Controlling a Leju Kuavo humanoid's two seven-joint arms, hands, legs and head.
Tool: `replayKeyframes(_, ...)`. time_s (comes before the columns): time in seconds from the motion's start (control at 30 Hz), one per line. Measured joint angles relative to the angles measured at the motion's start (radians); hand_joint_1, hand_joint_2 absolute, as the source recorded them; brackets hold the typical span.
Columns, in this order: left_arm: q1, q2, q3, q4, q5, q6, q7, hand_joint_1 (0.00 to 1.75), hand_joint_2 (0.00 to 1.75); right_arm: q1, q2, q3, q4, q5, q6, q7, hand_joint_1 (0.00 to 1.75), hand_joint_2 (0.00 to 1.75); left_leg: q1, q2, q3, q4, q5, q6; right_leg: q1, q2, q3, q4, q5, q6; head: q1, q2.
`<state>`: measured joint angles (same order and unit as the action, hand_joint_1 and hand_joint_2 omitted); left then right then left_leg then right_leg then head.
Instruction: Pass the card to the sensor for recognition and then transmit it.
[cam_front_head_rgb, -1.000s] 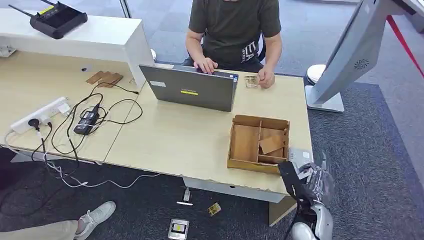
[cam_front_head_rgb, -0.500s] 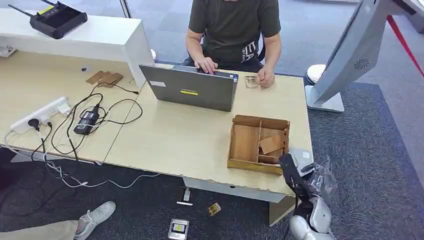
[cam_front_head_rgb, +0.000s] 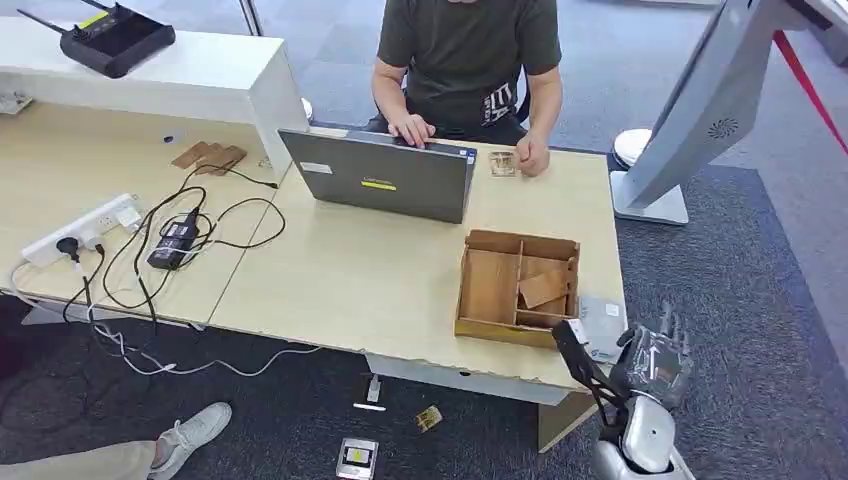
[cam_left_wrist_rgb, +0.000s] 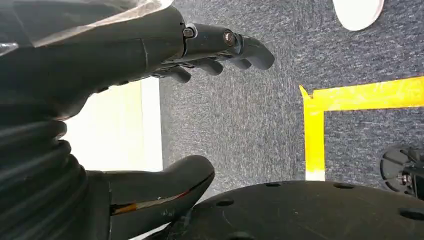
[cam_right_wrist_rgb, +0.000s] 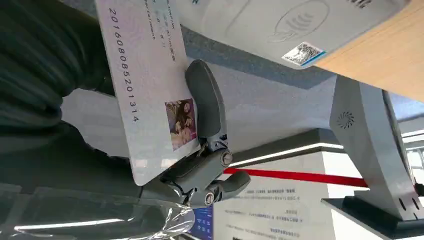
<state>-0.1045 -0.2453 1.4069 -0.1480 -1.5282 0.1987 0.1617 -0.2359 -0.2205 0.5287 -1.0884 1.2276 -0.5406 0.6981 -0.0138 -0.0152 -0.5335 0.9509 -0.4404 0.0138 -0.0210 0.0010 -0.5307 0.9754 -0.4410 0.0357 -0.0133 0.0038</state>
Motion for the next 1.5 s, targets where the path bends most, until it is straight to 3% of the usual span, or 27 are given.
replayKeyframes(0.2,0.0,0.0,0.0,0.0,0.0,-0.003,0.0,0.0,1.75,0.022,-0.006,-0.018,-0.092,0.017,-0.058,0.0,1.75,1.75,0.0,0.0,0.0,0.0,0.0,0.0,0.0,0.0,0.0,0.0,0.0,0.0,0.0,0.0)
replayKeyframes(0.33,0.0,0.001,0.0,0.0,0.0,-0.005,0.0,0.0,1.75,0.01,-0.011,-0.015,-0.192,0.046,-0.047,0.0,1.75,1.75,0.0,0.0,0.0,0.0,0.0,0.0,0.0,0.0,0.0,0.0,0.0,0.0,0.0,0.0)
replayKeyframes(0.43,0.0,0.003,0.0,0.0,0.0,-0.013,-0.003,0.0,1.75,-0.034,-0.011,-0.001,-0.258,0.035,-0.004,-0.001,1.75,1.75,0.0,0.001,0.0,0.0,0.0,0.0,0.0,0.0,0.0,0.001,0.0,0.0,0.0,0.0)
replayKeyframes(0.53,0.0,0.006,-0.002,0.0,0.0,-0.024,-0.007,0.0,1.75,-0.091,-0.01,0.033,-0.308,-0.067,0.059,-0.002,1.75,1.75,0.0,0.001,0.0,0.0,0.001,0.0,0.0,0.0,0.001,0.001,0.0,0.0,0.0,0.0)
replayKeyframes(0.6,0.0,0.009,-0.005,-0.001,0.0,-0.034,-0.01,0.0,1.75,-0.137,-0.01,0.071,-0.33,-0.161,0.12,-0.002,1.75,1.75,0.0,0.001,0.0,0.0,0.001,0.0,0.0,0.0,0.0,0.001,0.001,0.0,0.0,0.0)
replayKeyframes(0.8,0.0,0.015,-0.031,-0.001,0.0,-0.058,-0.004,0.0,1.75,-0.255,0.01,0.177,-0.344,-0.236,0.259,-0.002,1.75,1.75,0.0,0.0,0.0,0.0,0.001,0.0,0.0,0.0,0.0,0.001,0.001,0.0,0.0,0.0)
replayKeyframes(0.97,0.0,0.018,-0.06,-0.001,0.0,-0.072,0.0,0.0,1.75,-0.313,0.032,0.24,-0.326,-0.273,0.268,-0.002,1.75,1.75,0.0,0.0,-0.001,0.0,0.001,0.0,0.0,0.0,0.0,0.001,0.0,0.0,0.0,0.0)
replayKeyframes(1.27,0.0,0.019,-0.074,-0.001,0.0,-0.075,0.002,0.0,1.75,-0.335,0.043,0.267,-0.311,-0.274,0.267,-0.002,1.75,1.75,0.0,0.0,-0.001,0.0,0.001,0.0,0.0,0.0,0.0,0.001,0.0,0.0,0.0,0.0)
replayKeyframes(1.33,0.0,0.02,-0.098,-0.001,0.0,-0.08,0.006,0.0,1.75,-0.359,0.073,0.311,-0.266,-0.203,0.248,-0.001,1.75,1.75,0.0,0.0,-0.001,0.0,0.001,0.0,0.0,0.0,0.0,0.001,0.0,0.0,0.0,0.0)
replayKeyframes(1.5,0.0,0.02,-0.105,-0.001,0.0,-0.079,0.01,0.0,1.75,-0.365,0.093,0.326,-0.242,-0.179,0.242,-0.001,1.75,1.75,0.0,0.0,-0.001,0.0,0.001,0.0,0.001,0.0,0.0,0.001,0.0,0.0,0.0,0.0)
